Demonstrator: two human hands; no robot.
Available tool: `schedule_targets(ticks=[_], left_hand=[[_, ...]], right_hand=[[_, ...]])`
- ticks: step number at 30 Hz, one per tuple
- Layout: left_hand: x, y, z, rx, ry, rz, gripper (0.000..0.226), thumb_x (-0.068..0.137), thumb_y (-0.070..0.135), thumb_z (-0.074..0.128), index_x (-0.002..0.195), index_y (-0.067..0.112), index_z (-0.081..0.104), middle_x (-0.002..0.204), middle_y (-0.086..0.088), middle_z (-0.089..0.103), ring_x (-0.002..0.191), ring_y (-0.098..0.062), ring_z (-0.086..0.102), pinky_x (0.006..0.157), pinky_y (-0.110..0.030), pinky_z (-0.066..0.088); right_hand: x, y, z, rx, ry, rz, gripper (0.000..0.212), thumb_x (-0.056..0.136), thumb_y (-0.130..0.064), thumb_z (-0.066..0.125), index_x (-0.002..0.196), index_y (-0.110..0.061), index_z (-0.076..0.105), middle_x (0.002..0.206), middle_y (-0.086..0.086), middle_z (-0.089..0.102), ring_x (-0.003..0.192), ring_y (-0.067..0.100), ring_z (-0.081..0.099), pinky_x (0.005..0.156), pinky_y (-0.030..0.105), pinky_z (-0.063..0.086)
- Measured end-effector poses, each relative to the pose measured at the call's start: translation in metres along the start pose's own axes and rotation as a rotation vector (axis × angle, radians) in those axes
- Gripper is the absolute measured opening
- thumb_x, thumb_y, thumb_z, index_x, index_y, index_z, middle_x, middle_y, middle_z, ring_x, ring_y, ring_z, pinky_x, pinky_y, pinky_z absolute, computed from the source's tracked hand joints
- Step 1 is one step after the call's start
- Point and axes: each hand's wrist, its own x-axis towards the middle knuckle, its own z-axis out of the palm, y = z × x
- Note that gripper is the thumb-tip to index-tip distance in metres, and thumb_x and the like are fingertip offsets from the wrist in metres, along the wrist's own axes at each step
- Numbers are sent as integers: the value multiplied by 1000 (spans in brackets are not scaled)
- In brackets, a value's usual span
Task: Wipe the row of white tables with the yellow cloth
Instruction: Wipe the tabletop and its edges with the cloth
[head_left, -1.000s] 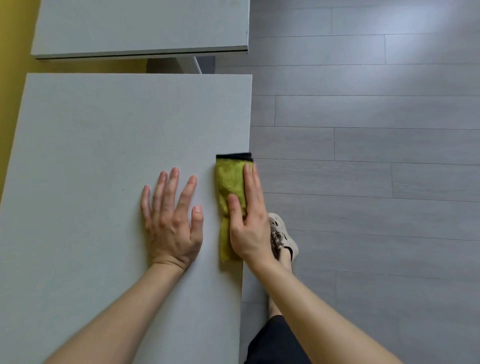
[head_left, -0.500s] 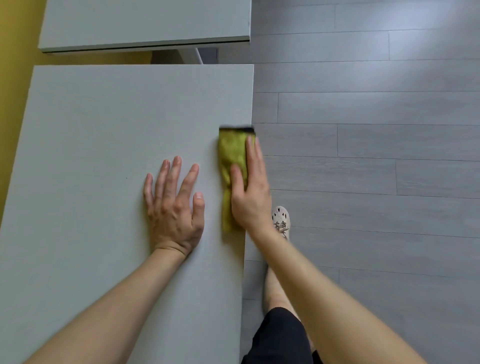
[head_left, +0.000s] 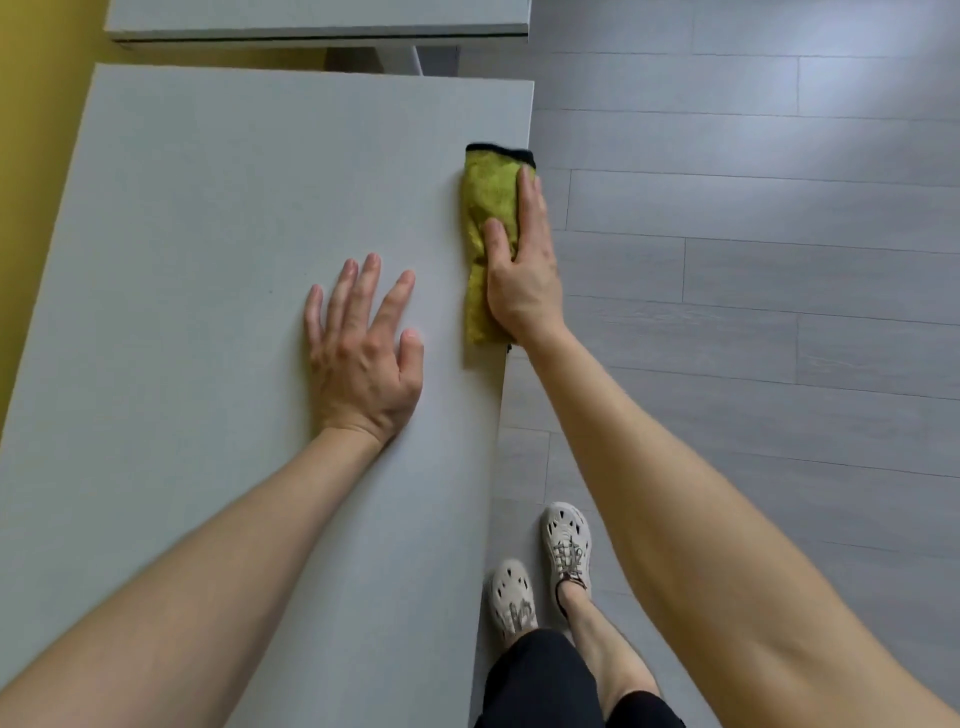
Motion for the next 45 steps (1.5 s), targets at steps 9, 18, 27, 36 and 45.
schedule_targets(ticks=[9,18,27,36,45], left_hand=[[-1,4,-5,-20,147,10,36,94,32,64,124,15,73,129,-18,65,123,-39,61,117,-54,42],[-32,-2,-15,-117,56,40,41,100,29,56,135,13,71,146,-14,66,138,-36,60,121,-49,43],[-260,3,-69,-115,-73,31,48,107,24,55,154,12,60,169,-15,46,159,-33,40,129,-63,29],[-343,1,-81,-81,-67,18,61,103,37,52,162,18,52,176,-12,35,165,-31,30,130,-65,23],[-345,2,-76,-57,-20,38,62,104,36,52,163,17,50,176,-14,33,165,-33,29,130,-66,23]], right_hand=[[-200,17,-7,79,-133,27,72,110,-21,57,173,-19,22,182,-2,14,161,-11,6,120,2,10],[-107,14,3,30,-14,-22,69,113,-27,53,174,-24,22,182,-2,16,163,-1,13,105,-7,7],[-378,26,-7,52,-146,19,64,113,-24,57,170,-36,29,182,-13,8,161,-10,12,119,2,17],[-220,17,-2,-84,-56,19,61,114,-33,51,171,-36,28,182,-5,16,163,10,18,110,14,17],[-506,41,-9,41,-196,57,64,114,-21,53,170,-35,26,182,-11,9,163,-7,9,119,2,17]])
